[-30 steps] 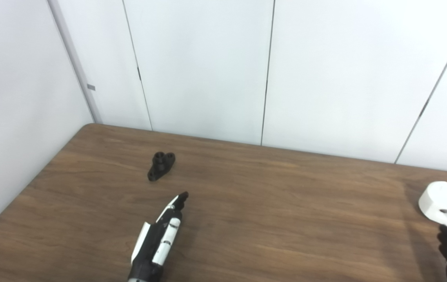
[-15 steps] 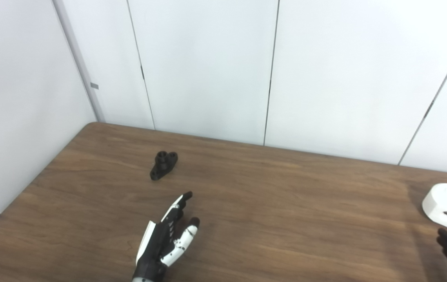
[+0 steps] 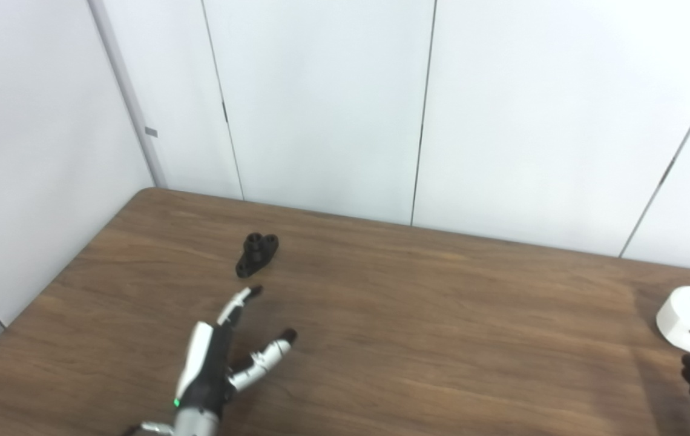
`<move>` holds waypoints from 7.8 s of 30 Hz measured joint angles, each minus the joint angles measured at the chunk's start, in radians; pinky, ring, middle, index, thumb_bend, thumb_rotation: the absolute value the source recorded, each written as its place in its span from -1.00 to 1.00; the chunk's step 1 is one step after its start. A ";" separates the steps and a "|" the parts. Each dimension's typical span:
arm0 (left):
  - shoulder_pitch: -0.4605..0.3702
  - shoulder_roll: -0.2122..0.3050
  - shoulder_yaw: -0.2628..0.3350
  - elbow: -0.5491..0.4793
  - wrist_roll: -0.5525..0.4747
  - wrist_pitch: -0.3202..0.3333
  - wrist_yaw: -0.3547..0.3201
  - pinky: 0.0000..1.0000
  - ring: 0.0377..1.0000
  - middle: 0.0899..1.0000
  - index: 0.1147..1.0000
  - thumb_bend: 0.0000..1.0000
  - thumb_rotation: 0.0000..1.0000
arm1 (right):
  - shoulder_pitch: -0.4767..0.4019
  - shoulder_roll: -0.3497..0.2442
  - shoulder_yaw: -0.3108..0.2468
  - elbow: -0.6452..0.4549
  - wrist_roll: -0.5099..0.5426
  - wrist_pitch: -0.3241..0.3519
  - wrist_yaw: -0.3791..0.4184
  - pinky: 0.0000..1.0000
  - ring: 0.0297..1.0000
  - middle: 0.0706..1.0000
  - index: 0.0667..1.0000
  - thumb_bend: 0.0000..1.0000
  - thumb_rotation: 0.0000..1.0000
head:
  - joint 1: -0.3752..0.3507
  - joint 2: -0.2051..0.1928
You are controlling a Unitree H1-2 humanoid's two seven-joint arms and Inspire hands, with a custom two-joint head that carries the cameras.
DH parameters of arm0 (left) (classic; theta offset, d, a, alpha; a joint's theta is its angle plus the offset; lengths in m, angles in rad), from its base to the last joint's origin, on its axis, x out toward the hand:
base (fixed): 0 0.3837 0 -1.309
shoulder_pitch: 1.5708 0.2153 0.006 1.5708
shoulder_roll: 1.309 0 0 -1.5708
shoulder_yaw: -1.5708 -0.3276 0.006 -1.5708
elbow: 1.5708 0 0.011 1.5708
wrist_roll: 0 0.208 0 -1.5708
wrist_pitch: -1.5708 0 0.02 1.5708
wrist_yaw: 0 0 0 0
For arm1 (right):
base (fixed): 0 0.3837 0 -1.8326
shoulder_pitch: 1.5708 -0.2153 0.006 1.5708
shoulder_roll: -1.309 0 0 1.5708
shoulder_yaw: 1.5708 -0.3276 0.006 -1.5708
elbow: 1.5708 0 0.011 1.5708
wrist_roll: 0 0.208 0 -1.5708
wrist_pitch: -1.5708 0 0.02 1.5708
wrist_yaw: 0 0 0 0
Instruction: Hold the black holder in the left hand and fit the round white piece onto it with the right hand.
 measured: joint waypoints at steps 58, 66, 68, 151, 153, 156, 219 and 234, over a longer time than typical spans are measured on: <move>-0.496 0.290 -0.157 0.645 0.437 0.255 -0.042 1.00 0.96 0.87 0.54 0.88 -0.08 | 0.038 -0.002 0.022 -0.048 0.014 0.078 0.023 1.00 0.98 0.91 1.00 0.24 1.00 | -0.014 0.032; -0.518 0.286 -0.162 0.684 0.437 0.255 -0.027 1.00 0.94 0.84 0.53 0.86 -0.09 | 0.038 0.000 0.024 -0.049 -0.018 0.079 0.018 1.00 0.95 0.89 1.00 0.21 1.00 | -0.017 0.032; -0.525 0.286 -0.169 0.691 0.437 0.255 -0.024 1.00 0.94 0.84 0.49 0.85 -0.11 | 0.038 0.002 0.024 -0.050 -0.027 0.079 0.015 1.00 0.95 0.89 1.00 0.23 1.00 | -0.020 0.034; -0.535 0.296 -0.171 0.682 0.506 0.248 -0.105 0.93 0.85 0.66 0.01 0.70 -0.37 | 0.055 0.025 0.028 -0.080 -0.054 0.104 -0.015 1.00 1.00 0.96 1.00 0.09 1.00 | -0.028 0.067; -0.537 0.303 -0.181 0.688 0.490 0.248 -0.097 0.94 0.85 0.66 0.01 0.69 -0.36 | 0.055 0.025 0.029 -0.080 -0.058 0.104 -0.015 1.00 1.00 0.96 1.00 0.08 1.00 | -0.031 0.064; -0.545 0.306 -0.189 0.703 0.482 0.248 -0.093 0.96 0.84 0.65 -0.01 0.68 -0.36 | 0.055 0.025 0.029 -0.080 -0.069 0.104 -0.018 1.00 1.00 0.95 1.00 0.11 1.00 | -0.031 0.064; -0.246 0.292 -0.378 0.215 0.198 0.033 -0.161 0.88 0.75 0.56 -0.16 0.04 -0.90 | 0.070 0.041 0.047 -0.107 -0.060 0.107 -0.042 1.00 0.94 0.90 1.00 -0.02 1.00 | -0.164 0.112; -0.155 0.254 -0.463 0.147 0.258 -0.141 -0.167 0.96 0.78 0.58 -0.16 0.04 -0.90 | 0.096 0.060 0.065 -0.143 -0.033 0.142 -0.044 1.00 0.97 0.91 1.00 0.02 1.00 | -0.232 0.190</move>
